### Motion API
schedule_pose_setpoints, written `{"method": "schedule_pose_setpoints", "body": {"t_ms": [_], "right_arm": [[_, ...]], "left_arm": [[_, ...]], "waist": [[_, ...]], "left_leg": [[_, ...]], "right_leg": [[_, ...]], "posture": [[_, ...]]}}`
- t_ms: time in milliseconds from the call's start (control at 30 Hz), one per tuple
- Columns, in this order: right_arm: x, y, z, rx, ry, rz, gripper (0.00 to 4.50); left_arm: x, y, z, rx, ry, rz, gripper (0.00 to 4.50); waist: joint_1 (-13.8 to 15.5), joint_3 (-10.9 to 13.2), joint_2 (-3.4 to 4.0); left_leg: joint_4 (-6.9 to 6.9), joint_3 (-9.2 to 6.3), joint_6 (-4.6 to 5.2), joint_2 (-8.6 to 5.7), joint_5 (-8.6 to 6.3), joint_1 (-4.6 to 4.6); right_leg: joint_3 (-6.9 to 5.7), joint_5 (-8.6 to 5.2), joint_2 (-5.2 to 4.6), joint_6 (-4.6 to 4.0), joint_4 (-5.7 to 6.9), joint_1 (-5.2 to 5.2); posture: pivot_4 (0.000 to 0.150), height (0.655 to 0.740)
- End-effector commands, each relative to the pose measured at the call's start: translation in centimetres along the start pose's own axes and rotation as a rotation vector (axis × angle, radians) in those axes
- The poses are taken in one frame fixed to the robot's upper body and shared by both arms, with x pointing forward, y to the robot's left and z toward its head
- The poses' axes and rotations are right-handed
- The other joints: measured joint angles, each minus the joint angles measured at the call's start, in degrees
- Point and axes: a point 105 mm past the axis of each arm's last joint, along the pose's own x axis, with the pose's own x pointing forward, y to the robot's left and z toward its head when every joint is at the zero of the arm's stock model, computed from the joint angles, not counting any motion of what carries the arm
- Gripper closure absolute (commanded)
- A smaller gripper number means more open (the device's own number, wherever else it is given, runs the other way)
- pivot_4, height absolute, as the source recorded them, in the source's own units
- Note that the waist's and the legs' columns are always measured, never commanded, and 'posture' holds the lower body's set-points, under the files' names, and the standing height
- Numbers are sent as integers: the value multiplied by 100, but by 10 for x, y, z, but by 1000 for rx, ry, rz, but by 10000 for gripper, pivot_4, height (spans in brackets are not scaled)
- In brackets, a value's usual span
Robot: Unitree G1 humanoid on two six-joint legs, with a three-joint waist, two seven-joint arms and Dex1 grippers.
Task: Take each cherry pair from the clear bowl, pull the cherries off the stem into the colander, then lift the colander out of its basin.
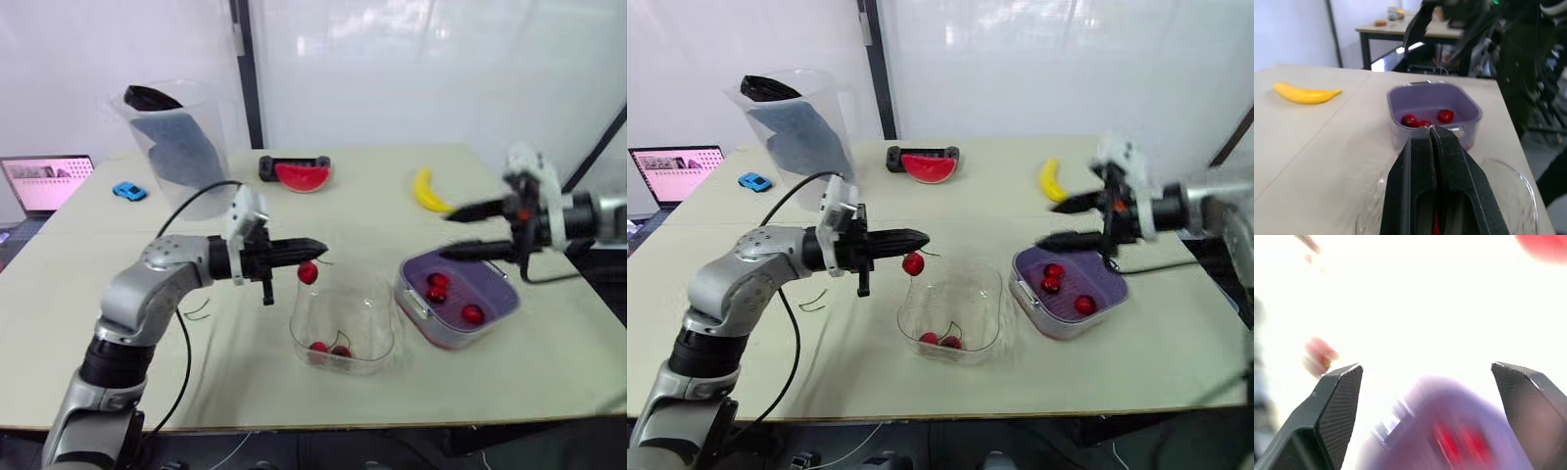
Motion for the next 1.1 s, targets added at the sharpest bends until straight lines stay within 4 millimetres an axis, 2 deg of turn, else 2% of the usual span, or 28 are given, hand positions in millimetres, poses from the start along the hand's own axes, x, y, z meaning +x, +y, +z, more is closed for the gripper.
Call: {"method": "schedule_pose_setpoints", "body": {"t_ms": [33,100,200,367,467,633,733,867,1100], "right_arm": [[22,22,22,-35,-94,130,232],[37,23,23,-8,-126,153,232],[54,25,13,45,-136,188,232],[78,29,3,77,-176,198,232],[78,30,3,65,-178,181,232],[67,17,-2,44,-143,86,232],[76,18,-5,28,-135,78,232],[95,32,-4,50,-178,137,232],[115,41,-3,90,-215,169,232]], "left_arm": [[-15,3,13,9,-22,65,45000],[-18,0,17,-2,-45,80,45000],[-16,-6,22,-11,-73,78,45000],[-14,-14,24,-24,-94,69,45000],[-13,-15,25,-26,-96,65,45000],[-10,-16,26,-26,-100,36,45000],[-5,-17,28,-32,-109,1,45000],[3,-18,30,-31,-122,-28,45000],[8,-18,32,-31,-127,-54,45000]], "waist": [[-1,-1,-2],[24,-1,-2],[121,-1,-3],[104,-1,-5],[88,-1,-4],[98,-1,-4],[92,-1,-5],[71,-1,-5],[80,-1,-5]], "left_leg": [[1,-1,0,-1,0,0],[7,1,0,-4,0,-1],[19,1,0,-4,0,-6],[27,2,-4,-7,2,-10],[25,2,-4,-8,2,-10],[25,5,0,-10,0,-9],[26,5,1,-11,-1,-9],[23,5,0,-10,0,-8],[22,2,-5,-10,3,-8]], "right_leg": [[-1,0,-1,0,-1,2],[2,0,-11,0,-2,5],[3,0,-13,1,-2,5],[3,0,-15,1,1,4],[4,0,-10,1,4,-1],[4,0,-8,1,3,1],[4,0,-8,1,2,2],[4,0,-6,1,4,1],[4,0,-6,1,4,0]], "posture": [[1500,7400],[1500,7400],[1500,7400],[1500,7400],[1500,7400],[1500,7400],[1500,7400],[1500,7400],[1500,7400]]}}
